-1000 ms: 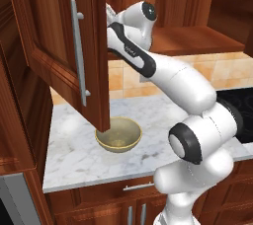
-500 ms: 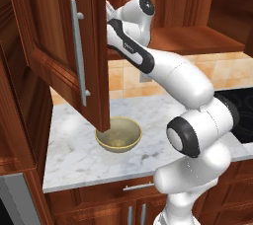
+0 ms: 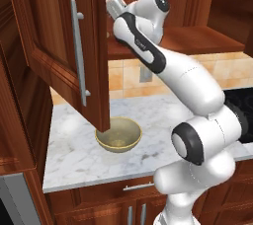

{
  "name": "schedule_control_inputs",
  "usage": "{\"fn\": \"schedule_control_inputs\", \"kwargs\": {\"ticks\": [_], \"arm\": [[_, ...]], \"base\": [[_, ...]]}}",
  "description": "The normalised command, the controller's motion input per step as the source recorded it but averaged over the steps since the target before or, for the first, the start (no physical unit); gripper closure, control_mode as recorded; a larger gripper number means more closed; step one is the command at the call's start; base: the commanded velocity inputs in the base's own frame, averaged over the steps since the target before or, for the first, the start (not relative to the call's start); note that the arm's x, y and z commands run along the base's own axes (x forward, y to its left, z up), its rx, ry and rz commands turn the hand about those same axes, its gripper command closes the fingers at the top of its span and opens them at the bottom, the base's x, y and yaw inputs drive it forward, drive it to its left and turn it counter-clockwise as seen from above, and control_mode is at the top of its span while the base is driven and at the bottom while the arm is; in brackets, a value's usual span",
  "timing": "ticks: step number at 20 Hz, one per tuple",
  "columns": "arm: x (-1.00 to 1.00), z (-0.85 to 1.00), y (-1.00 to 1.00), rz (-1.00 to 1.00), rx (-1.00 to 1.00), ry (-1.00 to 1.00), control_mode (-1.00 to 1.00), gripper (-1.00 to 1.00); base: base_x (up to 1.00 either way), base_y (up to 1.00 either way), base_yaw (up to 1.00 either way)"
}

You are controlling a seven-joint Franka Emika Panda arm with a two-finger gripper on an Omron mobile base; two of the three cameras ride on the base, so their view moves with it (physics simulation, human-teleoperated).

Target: Open the cabinet. Pick the bowls from the counter and place them in the cabinet. Then close the cabinet.

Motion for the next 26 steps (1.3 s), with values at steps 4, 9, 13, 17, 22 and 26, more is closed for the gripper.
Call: {"fn": "schedule_control_inputs", "kwargs": {"ticks": [4,9,13,17,22,26], "arm": [[-0.92,0.00,-0.65,0.00,0.14,-0.20,-1.00,-1.00],[-1.00,-0.01,-0.78,0.00,0.16,-0.17,-1.00,-1.00],[-1.00,0.12,-0.70,0.00,0.14,-0.05,-1.00,-1.00],[-1.00,0.49,-0.47,-0.01,0.10,0.01,-1.00,-1.00],[-1.00,0.23,-0.02,0.00,0.08,0.18,-1.00,-1.00],[-0.94,0.05,-0.01,0.00,0.01,0.20,-1.00,-1.00]], "base": [[0.00,0.00,0.00],[0.00,0.00,0.00],[0.00,0.00,0.00],[0.00,0.00,0.00],[0.00,0.00,0.00],[0.00,0.00,0.00]]}}
